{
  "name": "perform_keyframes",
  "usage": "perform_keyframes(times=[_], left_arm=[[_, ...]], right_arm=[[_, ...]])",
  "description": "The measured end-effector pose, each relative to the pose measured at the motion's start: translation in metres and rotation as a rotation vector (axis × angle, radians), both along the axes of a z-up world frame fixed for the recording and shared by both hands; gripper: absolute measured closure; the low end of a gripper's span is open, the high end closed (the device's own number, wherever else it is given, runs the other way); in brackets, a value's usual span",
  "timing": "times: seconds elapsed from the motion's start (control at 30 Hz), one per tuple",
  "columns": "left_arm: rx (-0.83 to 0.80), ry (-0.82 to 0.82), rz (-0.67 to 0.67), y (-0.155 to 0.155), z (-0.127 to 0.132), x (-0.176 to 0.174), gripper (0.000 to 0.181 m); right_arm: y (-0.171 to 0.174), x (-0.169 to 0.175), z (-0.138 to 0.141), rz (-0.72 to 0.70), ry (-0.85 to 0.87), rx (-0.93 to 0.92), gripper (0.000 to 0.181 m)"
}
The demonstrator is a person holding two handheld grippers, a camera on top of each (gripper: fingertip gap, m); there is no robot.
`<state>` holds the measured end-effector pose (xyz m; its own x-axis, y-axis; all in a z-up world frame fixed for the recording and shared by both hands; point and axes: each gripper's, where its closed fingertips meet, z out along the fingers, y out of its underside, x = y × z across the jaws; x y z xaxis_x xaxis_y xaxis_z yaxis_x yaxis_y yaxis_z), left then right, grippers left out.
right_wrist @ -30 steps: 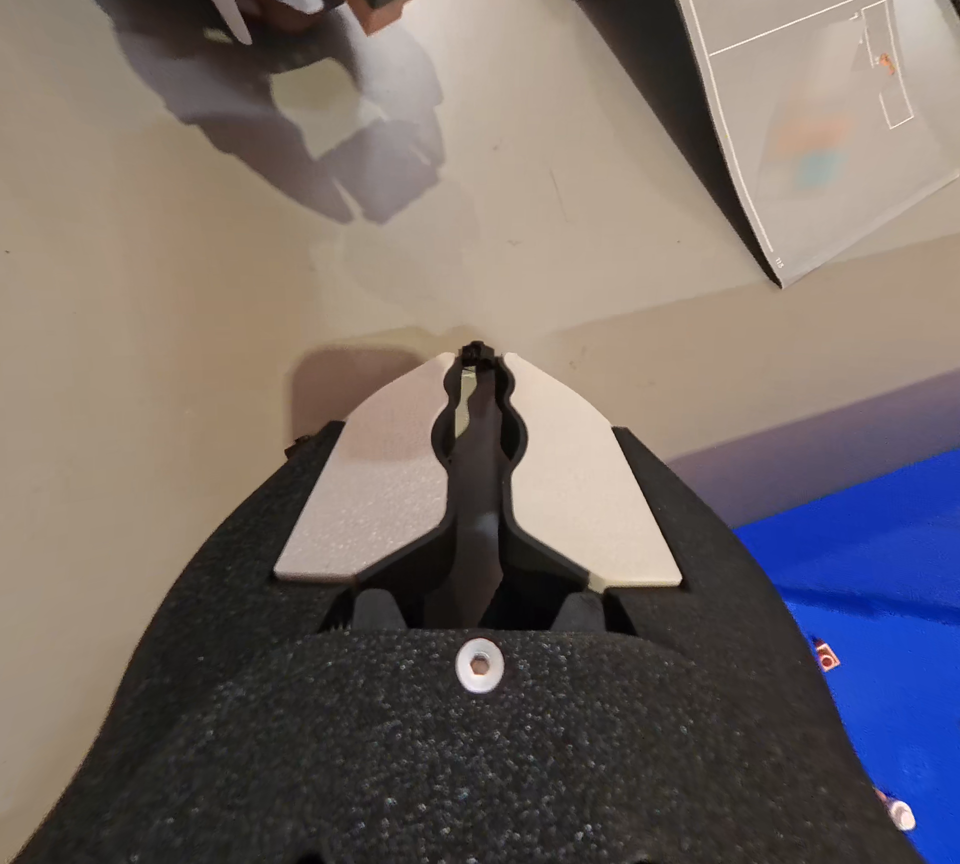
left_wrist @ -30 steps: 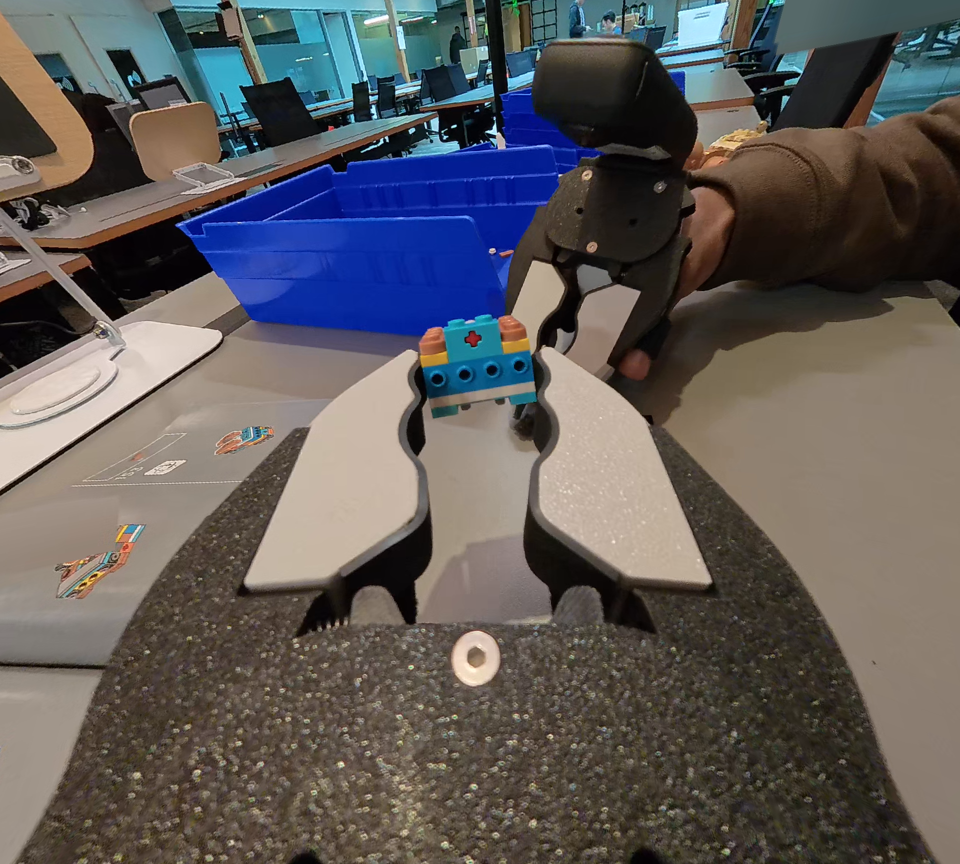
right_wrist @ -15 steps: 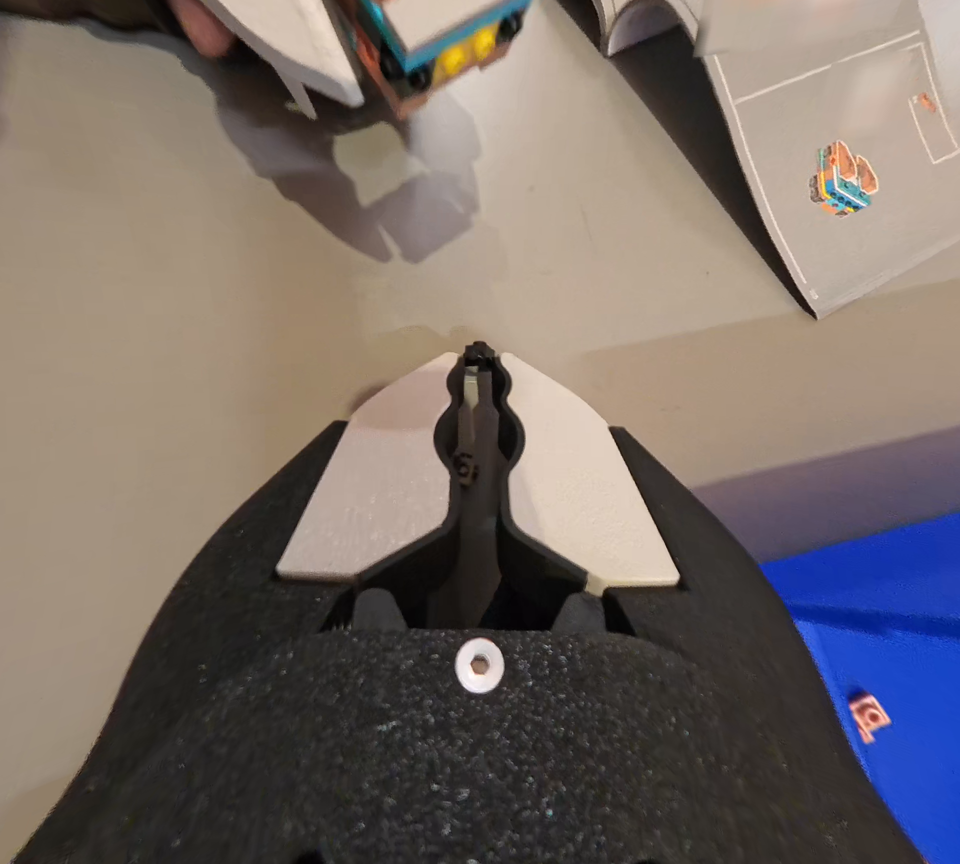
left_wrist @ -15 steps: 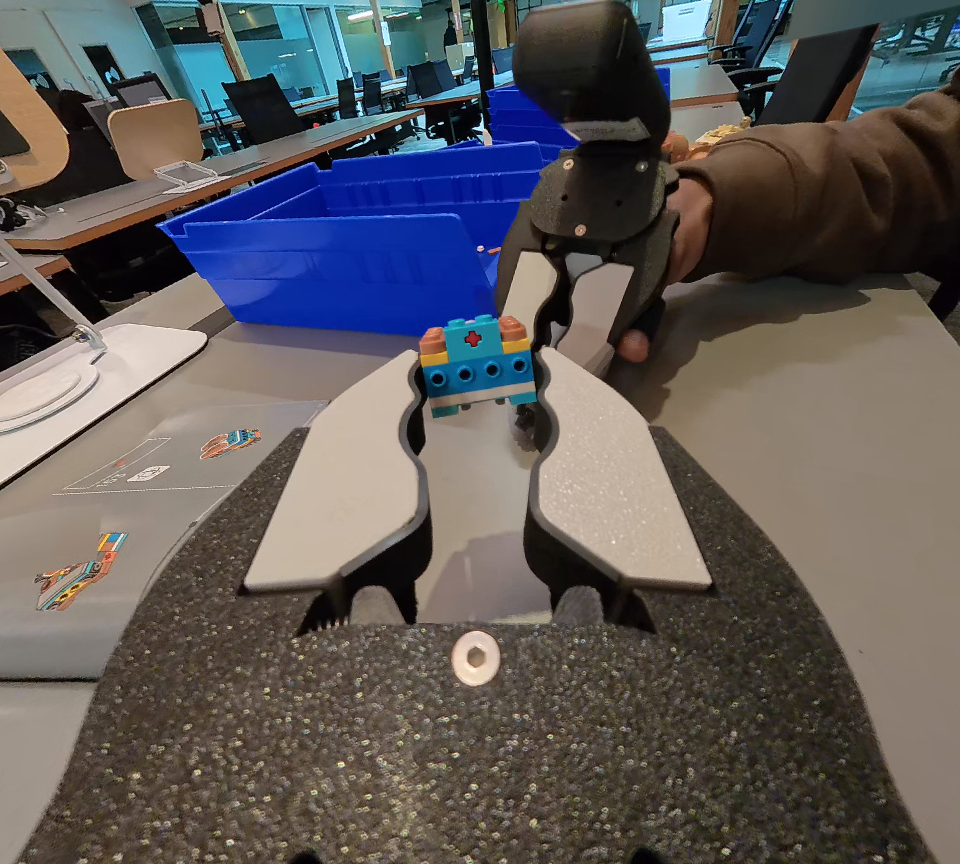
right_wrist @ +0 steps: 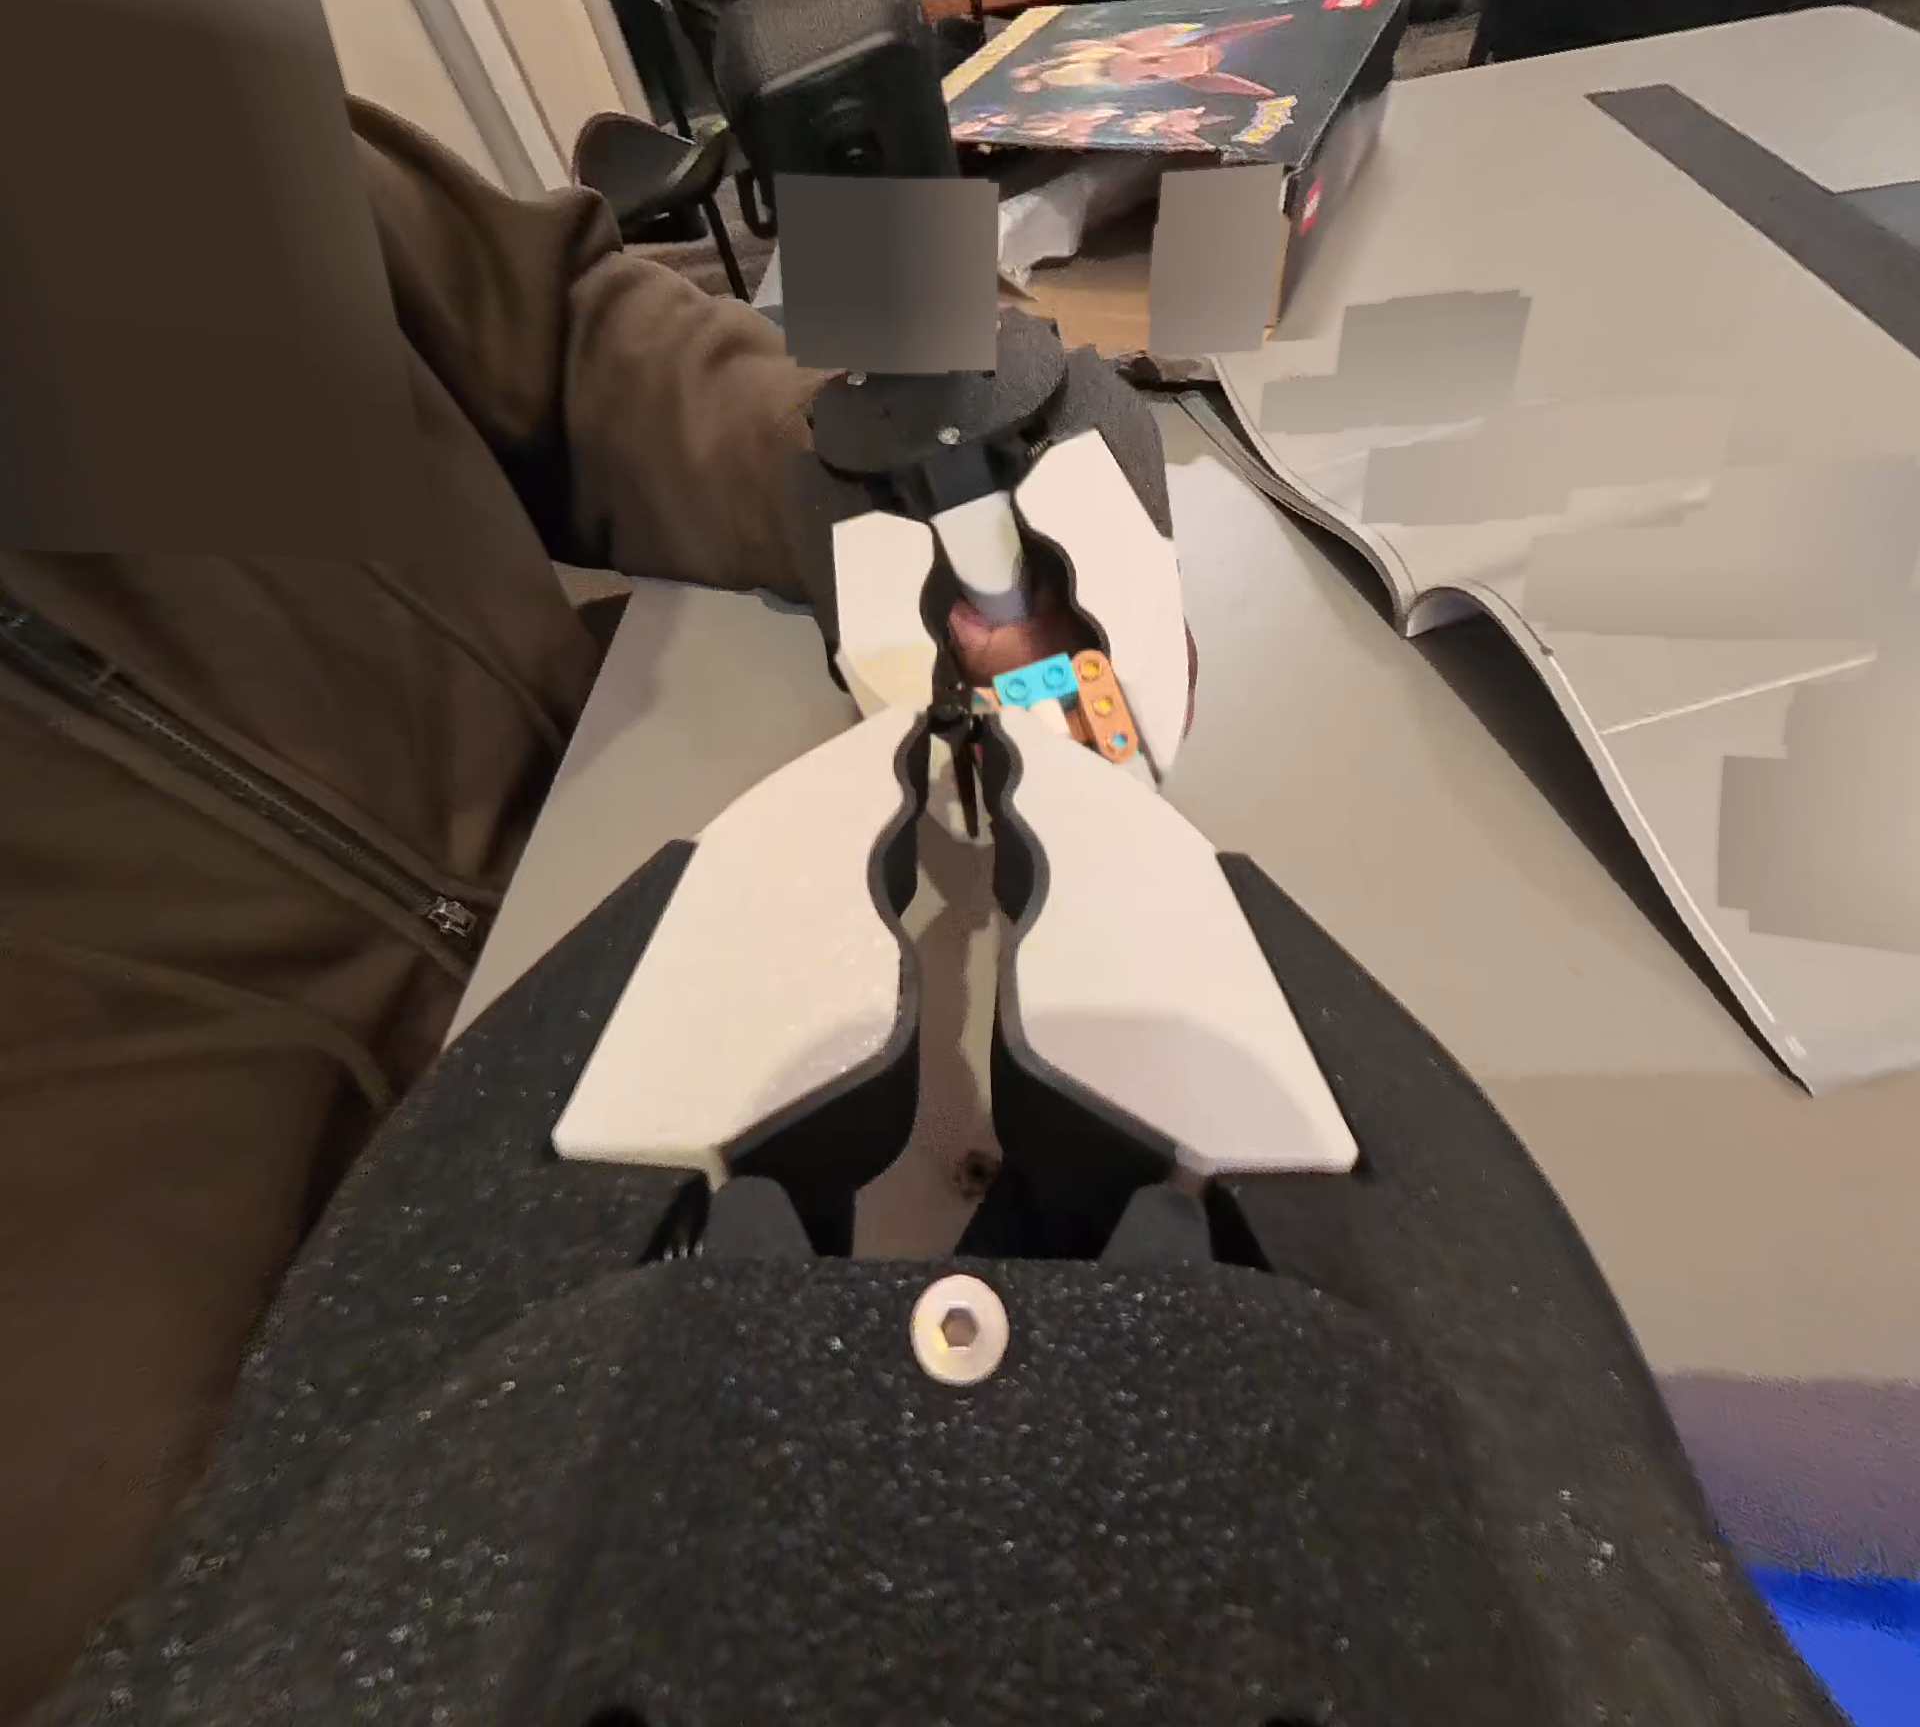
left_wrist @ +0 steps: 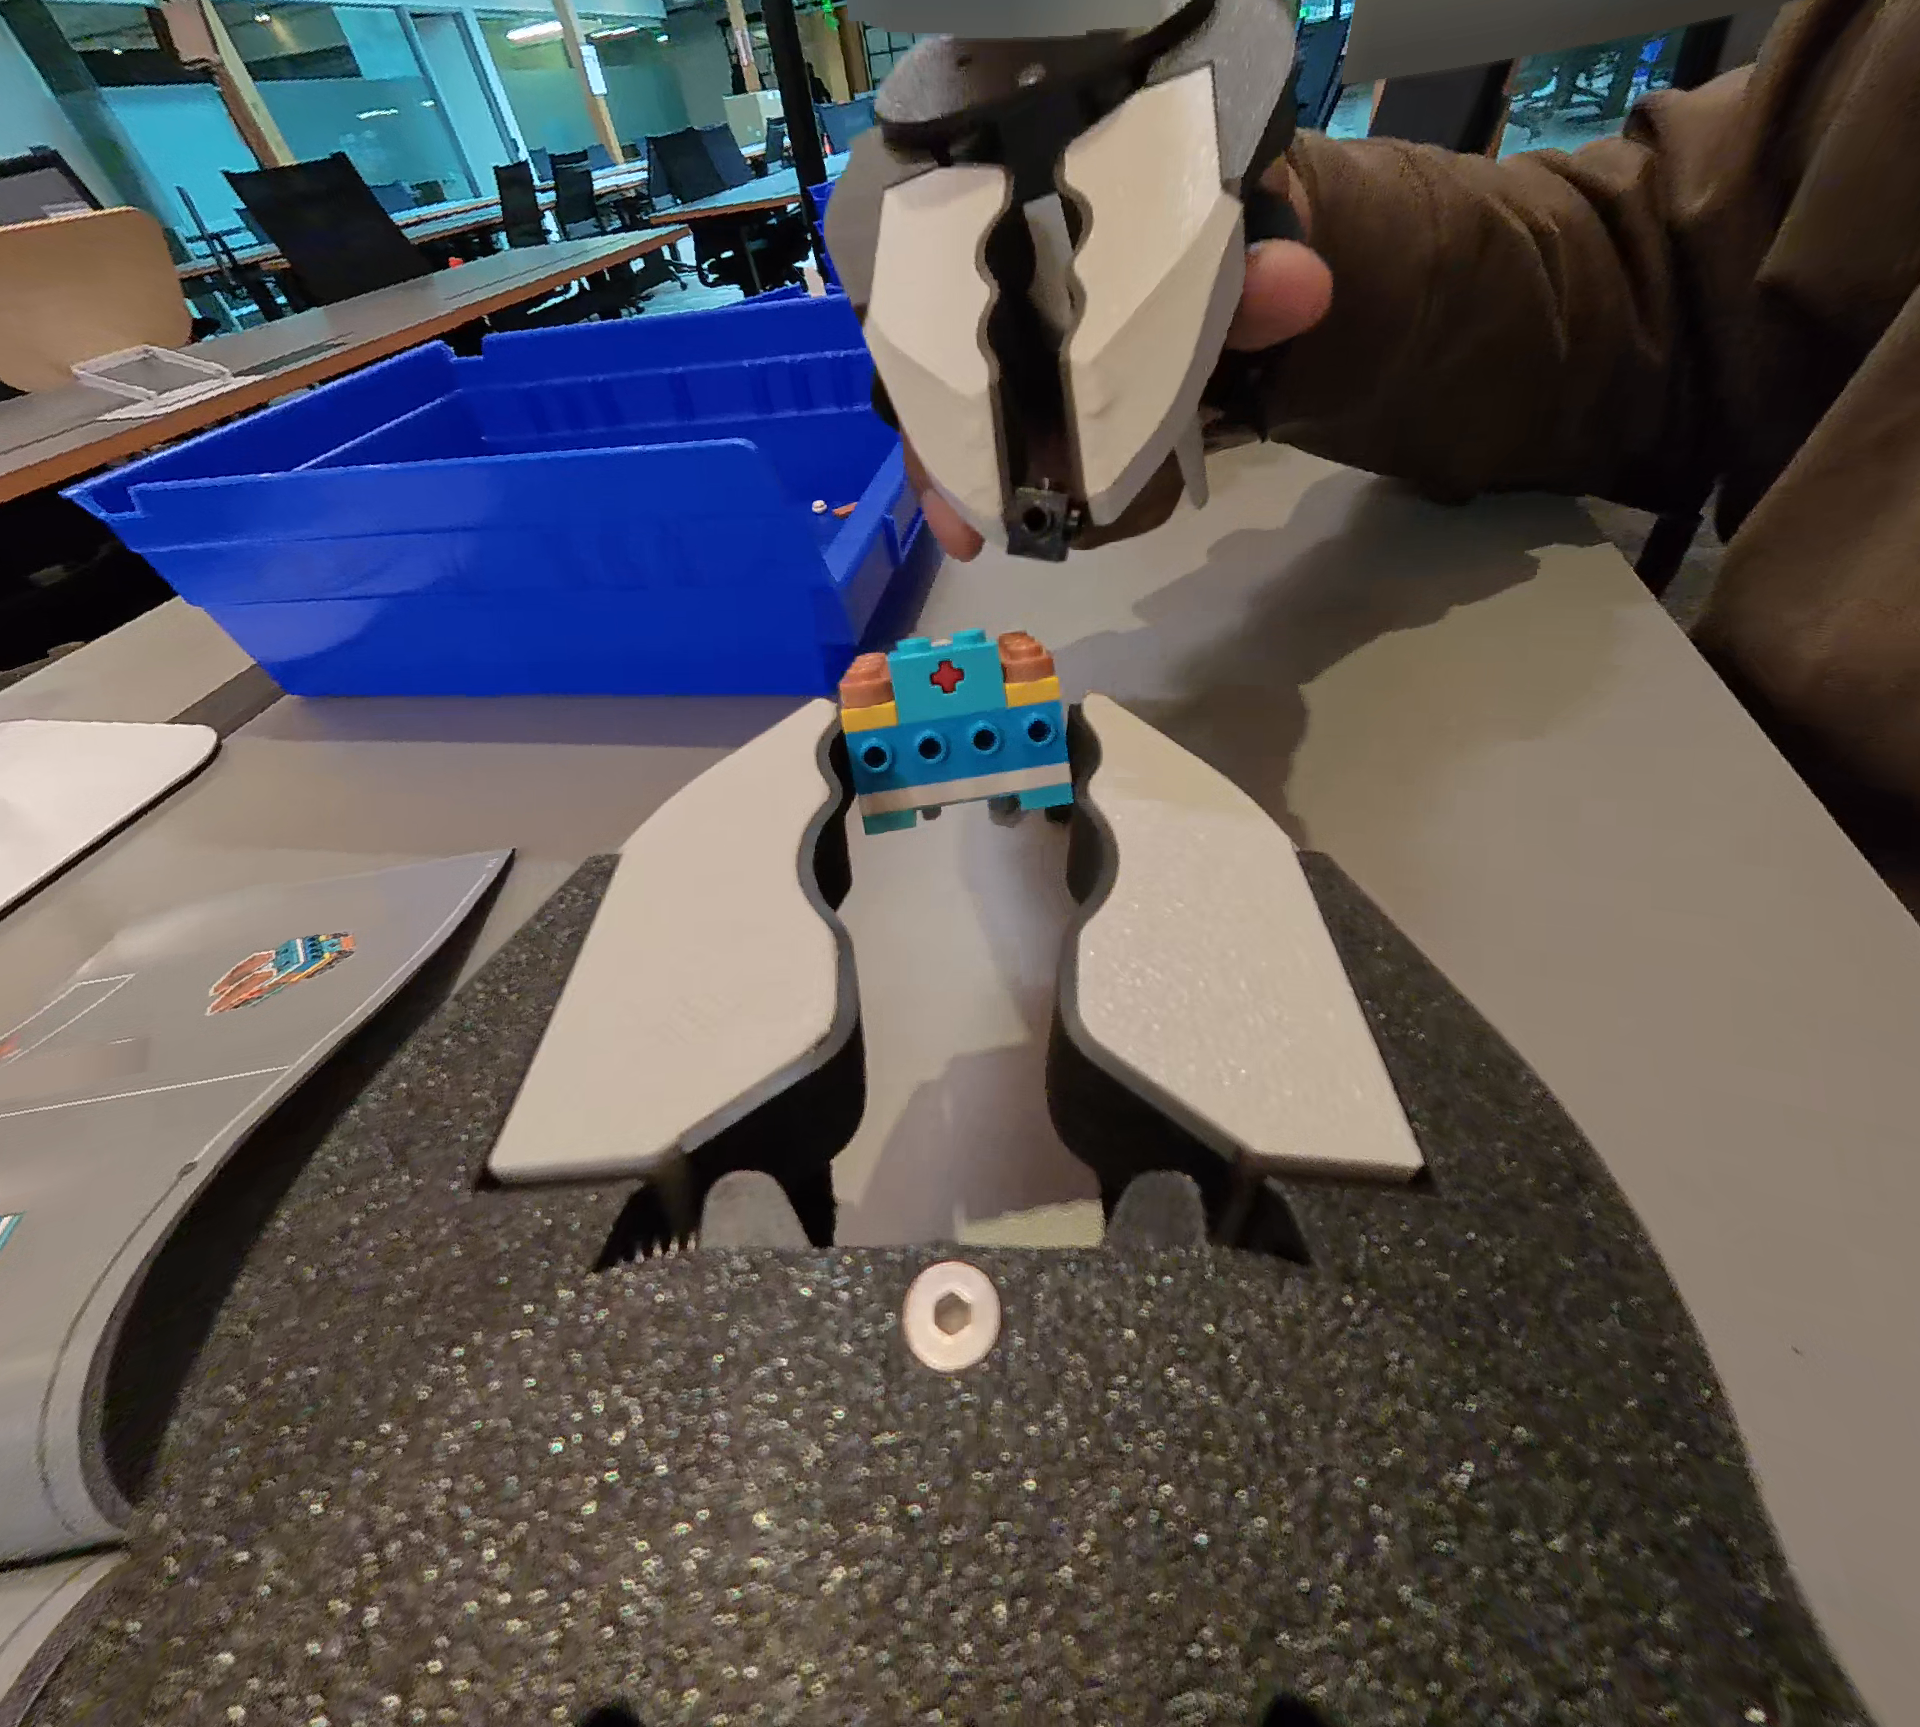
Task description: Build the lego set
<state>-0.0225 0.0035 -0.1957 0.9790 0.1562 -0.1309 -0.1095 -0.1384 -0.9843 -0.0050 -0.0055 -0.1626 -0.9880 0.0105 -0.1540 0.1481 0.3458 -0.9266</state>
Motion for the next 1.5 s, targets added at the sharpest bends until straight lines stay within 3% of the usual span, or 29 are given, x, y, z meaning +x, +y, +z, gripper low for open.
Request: perform_keyframes(times=[0.47,1.5], left_arm=[[0.076,-0.068,-0.022,-0.001,0.009,0.002,0.142],[0.120,-0.132,-0.052,-0.002,0.014,0.003,0.142]], right_arm=[[-0.015,0.000,0.000,0.022,-0.026,0.075,0.172],[-0.016,-0.004,0.007,-0.011,-0.005,0.053,0.171]])
